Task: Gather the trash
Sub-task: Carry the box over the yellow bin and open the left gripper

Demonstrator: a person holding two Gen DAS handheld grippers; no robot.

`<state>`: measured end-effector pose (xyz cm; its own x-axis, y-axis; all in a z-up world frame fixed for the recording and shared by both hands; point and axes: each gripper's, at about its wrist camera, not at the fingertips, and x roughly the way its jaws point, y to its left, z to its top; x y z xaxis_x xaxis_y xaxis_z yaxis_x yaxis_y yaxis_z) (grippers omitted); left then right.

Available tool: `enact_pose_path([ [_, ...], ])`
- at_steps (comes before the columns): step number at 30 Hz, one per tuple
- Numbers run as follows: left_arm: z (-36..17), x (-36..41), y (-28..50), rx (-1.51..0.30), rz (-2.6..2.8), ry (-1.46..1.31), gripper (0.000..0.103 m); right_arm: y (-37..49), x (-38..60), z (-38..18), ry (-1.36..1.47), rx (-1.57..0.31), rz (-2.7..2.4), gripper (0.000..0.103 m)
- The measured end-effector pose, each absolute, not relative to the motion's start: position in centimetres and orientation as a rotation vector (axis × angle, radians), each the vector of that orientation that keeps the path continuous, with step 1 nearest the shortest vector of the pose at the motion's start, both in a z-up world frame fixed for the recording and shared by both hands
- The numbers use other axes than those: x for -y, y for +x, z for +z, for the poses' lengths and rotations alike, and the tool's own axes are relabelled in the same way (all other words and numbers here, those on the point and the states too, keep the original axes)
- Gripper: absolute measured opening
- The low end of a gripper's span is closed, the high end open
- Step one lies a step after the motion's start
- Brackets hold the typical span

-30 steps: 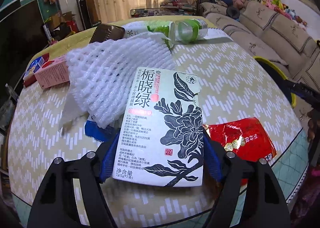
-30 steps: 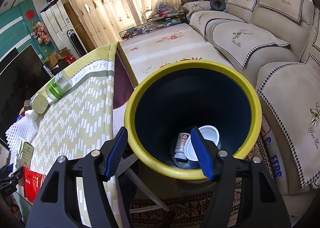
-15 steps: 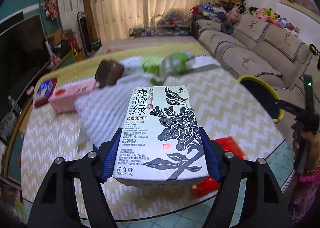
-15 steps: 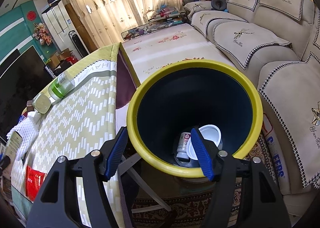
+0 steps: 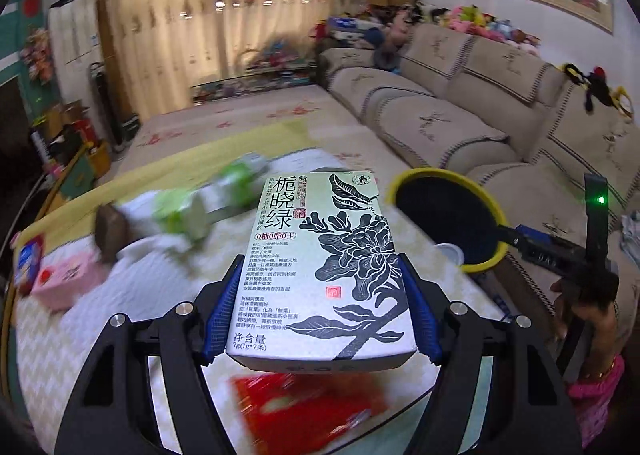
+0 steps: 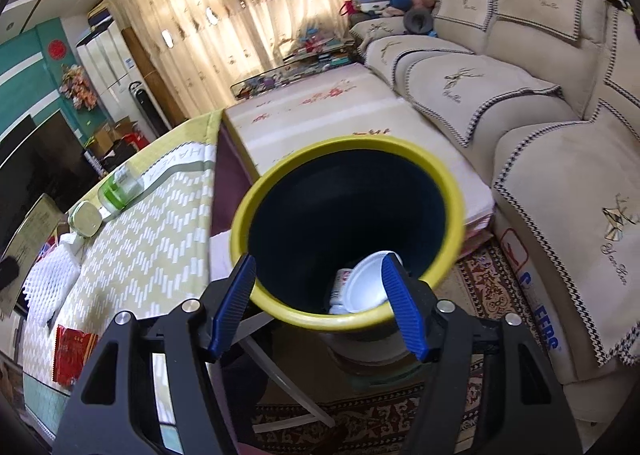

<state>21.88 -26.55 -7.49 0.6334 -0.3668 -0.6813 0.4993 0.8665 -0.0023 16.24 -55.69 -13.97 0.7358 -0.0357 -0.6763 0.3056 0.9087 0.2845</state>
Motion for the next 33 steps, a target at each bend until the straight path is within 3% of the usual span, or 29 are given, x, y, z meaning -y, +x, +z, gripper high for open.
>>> enact_pose_path([
  [15, -11.2, 45.5, 27.4, -0.848, -0.708, 0.313, 0.072, 11.9, 60.2, -14.6, 0.449, -0.706, -0.337, 0.062],
  [22, -12.7, 50.1, 29.3, -0.862, -0.688, 0.314, 0.074, 10.8, 61.1, -14.8, 0.463, -0.711, -0.368, 0.063],
  [24, -12.8, 50.5, 29.8, -0.858, -0.665, 0.309, 0.082, 10.5, 61.1, -14.8, 0.467, -0.712, -0.371, 0.063],
  [33, -7.9, 41.7, 25.9, -0.773, -0.638, 0.197, 0.091, 10.7, 59.3, -14.9, 0.466, -0.721, -0.319, 0.063],
])
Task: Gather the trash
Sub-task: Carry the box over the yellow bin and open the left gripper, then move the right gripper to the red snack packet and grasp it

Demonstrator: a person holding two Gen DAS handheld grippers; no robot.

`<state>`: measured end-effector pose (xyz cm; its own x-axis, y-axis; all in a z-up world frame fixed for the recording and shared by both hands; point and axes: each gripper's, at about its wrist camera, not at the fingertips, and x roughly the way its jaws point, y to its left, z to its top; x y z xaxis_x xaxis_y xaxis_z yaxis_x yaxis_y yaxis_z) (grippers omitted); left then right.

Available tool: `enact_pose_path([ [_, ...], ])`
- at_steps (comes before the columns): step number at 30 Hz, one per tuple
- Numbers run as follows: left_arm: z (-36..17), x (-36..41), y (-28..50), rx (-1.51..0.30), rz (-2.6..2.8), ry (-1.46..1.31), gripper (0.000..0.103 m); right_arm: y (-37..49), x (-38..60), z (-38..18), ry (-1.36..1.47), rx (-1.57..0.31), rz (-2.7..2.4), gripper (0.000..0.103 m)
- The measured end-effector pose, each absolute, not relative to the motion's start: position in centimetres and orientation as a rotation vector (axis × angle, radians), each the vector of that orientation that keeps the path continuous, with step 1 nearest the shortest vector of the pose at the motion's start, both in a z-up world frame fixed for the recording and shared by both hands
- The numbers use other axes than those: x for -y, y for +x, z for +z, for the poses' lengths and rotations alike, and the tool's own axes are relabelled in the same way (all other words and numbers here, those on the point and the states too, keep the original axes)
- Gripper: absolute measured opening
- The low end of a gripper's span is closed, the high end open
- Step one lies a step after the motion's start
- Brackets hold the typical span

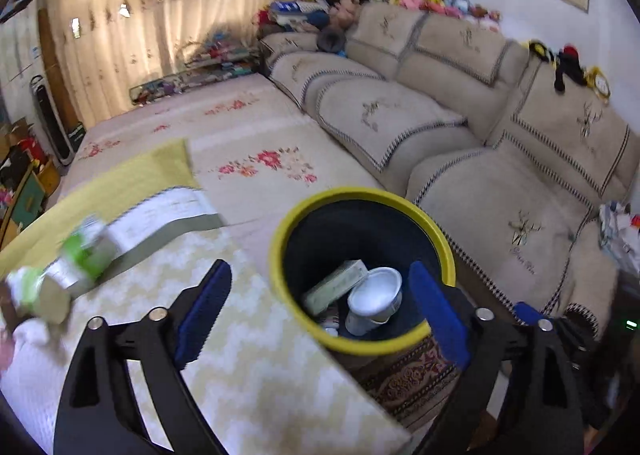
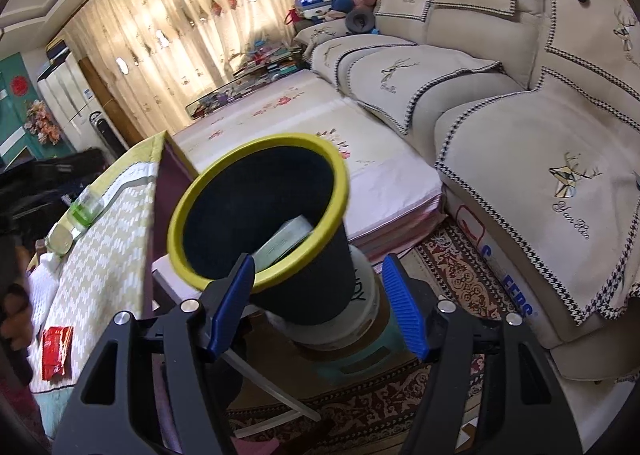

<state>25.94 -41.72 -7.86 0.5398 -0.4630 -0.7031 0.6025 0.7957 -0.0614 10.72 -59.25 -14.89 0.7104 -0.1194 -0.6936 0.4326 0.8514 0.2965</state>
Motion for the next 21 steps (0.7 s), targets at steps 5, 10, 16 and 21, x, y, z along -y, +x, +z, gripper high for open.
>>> enact_pose_path([
  [5, -5.2, 33.6, 23.1, -0.715, -0.568, 0.109, 0.092, 12.0, 56.3, -14.7, 0.43, -0.741, -0.251, 0.063],
  [10, -3.5, 23.9, 20.6, -0.65, -0.421, 0.028, 0.095, 13.2, 52.2, -14.0, 0.377, -0.756, -0.164, 0.063],
  [16, -3.3, 13.0, 17.4, -0.6, -0.215, -0.04, 0.096, 14.7, 45.2, -13.0, 0.302, -0.78, 0.004, 0.063],
  [21, -4.4, 7.2, 15.9, -0.609, -0.14, -0.086, 0.096, 16.2, 37.5, -12.4, 0.237, -0.815, 0.216, 0.069],
])
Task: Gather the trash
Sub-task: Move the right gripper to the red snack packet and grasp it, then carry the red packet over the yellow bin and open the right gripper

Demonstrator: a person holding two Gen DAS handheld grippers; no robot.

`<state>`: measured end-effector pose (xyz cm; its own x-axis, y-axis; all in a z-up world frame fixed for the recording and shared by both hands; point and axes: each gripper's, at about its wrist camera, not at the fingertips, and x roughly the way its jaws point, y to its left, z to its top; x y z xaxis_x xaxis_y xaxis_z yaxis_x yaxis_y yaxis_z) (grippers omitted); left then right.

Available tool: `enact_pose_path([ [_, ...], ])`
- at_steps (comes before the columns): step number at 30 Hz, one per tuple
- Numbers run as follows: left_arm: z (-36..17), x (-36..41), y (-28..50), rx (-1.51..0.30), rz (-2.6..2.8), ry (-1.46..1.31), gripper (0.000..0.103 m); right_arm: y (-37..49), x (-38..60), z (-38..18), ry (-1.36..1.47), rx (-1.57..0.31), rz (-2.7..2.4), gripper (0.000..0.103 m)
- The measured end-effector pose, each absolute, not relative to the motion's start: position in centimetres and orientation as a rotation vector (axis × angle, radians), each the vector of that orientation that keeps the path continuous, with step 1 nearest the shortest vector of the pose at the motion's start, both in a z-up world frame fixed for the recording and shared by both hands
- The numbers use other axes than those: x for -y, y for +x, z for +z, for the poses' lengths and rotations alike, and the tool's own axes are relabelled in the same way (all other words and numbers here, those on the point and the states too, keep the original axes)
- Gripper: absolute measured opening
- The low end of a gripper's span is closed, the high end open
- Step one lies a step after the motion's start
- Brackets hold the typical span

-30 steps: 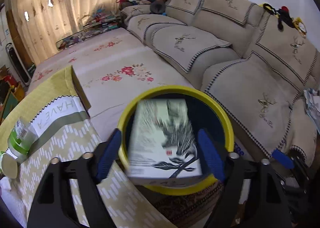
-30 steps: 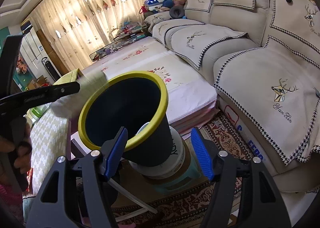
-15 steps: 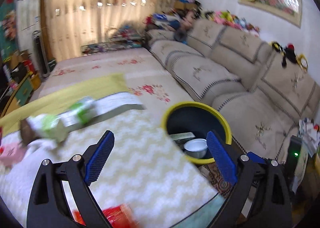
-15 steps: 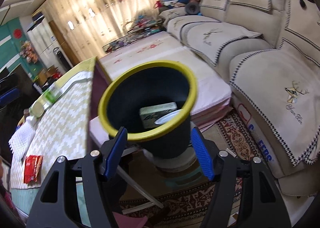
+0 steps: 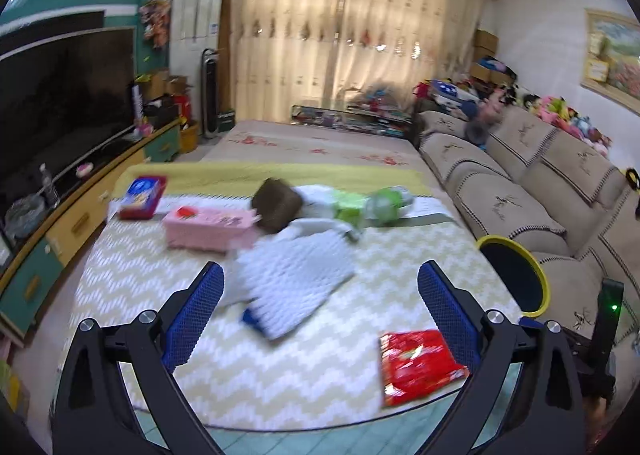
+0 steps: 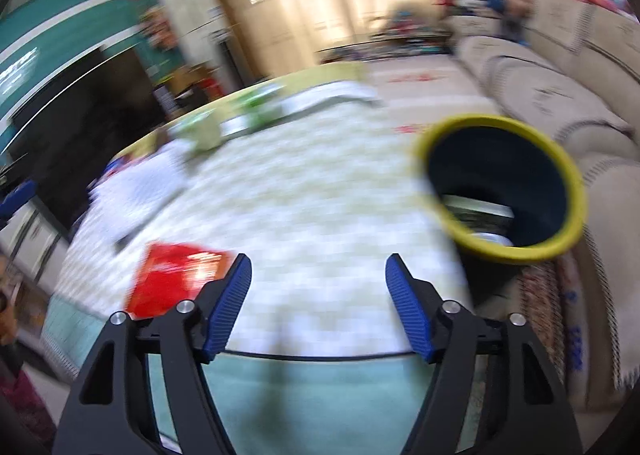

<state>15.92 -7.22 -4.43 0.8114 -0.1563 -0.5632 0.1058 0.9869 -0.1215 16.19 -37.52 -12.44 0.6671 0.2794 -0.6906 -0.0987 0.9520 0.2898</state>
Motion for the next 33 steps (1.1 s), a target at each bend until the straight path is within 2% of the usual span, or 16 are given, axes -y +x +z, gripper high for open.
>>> enact_pose_path([
  [6, -6.3, 4.4, 15.4, -0.631, -0.121, -0.141, 0.096, 17.8, 30.6, -12.5, 0.099, -0.849, 0.276, 0.081],
  [17, -7.9, 2.6, 15.4, -0.651, -0.115, -0.196, 0.096, 19.1, 26.8, -14.5, 0.004, -0.921, 0.23, 0.086],
  [19, -8.2, 2.5, 15.6, -0.656, -0.115, -0.199, 0.096, 18.9, 26.3, -14.6, -0.026, -0.914, 0.216, 0.083],
  [22, -8.5, 2.5, 15.7, -0.661, -0.113, -0.203, 0.096, 18.5, 25.8, -14.6, -0.066, -0.897, 0.198, 0.069],
  [23, -8.6, 2.5, 15.7, -0.663, -0.114, -0.204, 0.096, 18.3, 25.6, -14.5, -0.059, -0.894, 0.205, 0.058],
  [24, -8.6, 2.5, 15.8, -0.666, -0.114, -0.205, 0.096, 18.2, 25.7, -14.4, -0.055, -0.892, 0.207, 0.043],
  [26, -8.8, 2.7, 15.8, -0.669, -0.117, -0.205, 0.096, 18.2, 26.0, -14.2, -0.032, -0.892, 0.217, 0.024],
  [27, -8.8, 2.8, 15.9, -0.671, -0.119, -0.204, 0.096, 18.2, 26.3, -14.1, -0.007, -0.895, 0.235, 0.018],
  [29, -9.0, 2.9, 16.0, -0.672, -0.122, -0.199, 0.096, 18.2, 26.5, -14.0, 0.015, -0.892, 0.249, 0.012],
  [33, -9.1, 3.2, 16.1, -0.674, -0.123, -0.195, 0.096, 18.0, 26.9, -13.5, 0.037, -0.88, 0.263, 0.01],
])
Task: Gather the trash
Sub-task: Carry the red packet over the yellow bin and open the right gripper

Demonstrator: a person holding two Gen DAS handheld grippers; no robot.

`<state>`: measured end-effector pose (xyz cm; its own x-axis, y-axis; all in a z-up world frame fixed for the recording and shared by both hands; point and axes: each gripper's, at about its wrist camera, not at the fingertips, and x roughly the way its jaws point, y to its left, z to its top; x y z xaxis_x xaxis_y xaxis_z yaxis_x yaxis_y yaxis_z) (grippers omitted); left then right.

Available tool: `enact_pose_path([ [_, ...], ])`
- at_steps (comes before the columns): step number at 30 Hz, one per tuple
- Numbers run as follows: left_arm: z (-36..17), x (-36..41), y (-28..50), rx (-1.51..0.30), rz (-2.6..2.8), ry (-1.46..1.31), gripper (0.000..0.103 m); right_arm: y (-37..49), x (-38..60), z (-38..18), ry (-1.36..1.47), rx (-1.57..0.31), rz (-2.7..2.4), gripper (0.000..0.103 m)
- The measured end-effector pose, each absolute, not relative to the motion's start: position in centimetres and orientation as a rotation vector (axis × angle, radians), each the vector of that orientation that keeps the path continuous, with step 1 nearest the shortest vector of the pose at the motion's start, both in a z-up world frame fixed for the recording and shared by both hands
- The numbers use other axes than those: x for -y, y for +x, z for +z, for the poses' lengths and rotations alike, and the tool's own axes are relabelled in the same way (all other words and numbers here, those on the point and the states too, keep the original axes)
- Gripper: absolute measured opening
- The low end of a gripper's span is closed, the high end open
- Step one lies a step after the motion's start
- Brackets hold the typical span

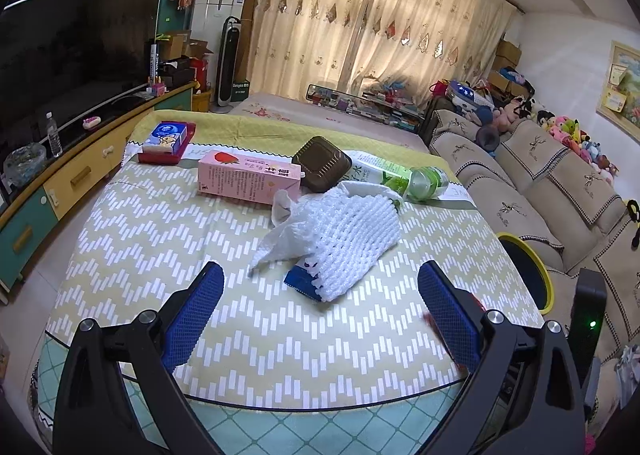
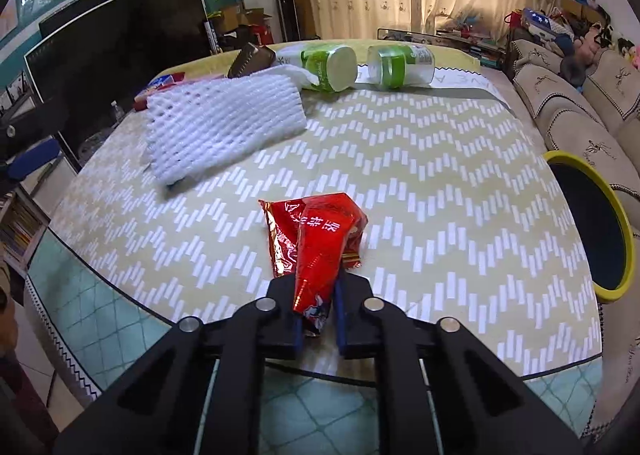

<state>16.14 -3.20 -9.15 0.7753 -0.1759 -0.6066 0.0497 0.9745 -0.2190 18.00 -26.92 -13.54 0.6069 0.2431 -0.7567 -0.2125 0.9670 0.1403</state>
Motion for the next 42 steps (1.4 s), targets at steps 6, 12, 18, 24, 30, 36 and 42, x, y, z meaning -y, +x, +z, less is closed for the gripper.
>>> enact_pose_path([
  [6, -9.6, 3.5, 16.6, -0.685, -0.121, -0.191, 0.096, 18.3, 29.0, -12.3, 0.067, -0.846, 0.231, 0.01],
  [12, -9.8, 3.9, 16.9, -0.692, -0.121, -0.182, 0.096, 19.4, 34.4, -11.1, 0.115, -0.817, 0.133, 0.01],
  [18, -10.1, 4.4, 17.5, -0.705, -0.122, -0.171, 0.096, 20.7, 41.4, -10.1, 0.157, -0.782, -0.026, 0.011],
  [24, -10.4, 5.1, 18.1, -0.718, -0.124, -0.154, 0.096, 22.7, 48.0, -10.9, 0.203, -0.79, -0.177, 0.015],
  [30, -10.7, 6.2, 18.8, -0.734, -0.128, -0.135, 0.096, 25.1, 52.3, -13.7, 0.235, -0.847, -0.271, 0.016],
  [36, -10.9, 7.1, 19.4, -0.75, -0.132, -0.118, 0.096, 26.5, 54.1, -16.4, 0.253, -0.895, -0.311, 0.026],
  [42, -11.1, 7.8, 19.6, -0.76, -0.138, -0.103, 0.096, 26.8, 54.1, -17.1, 0.247, -0.904, -0.324, 0.047],
])
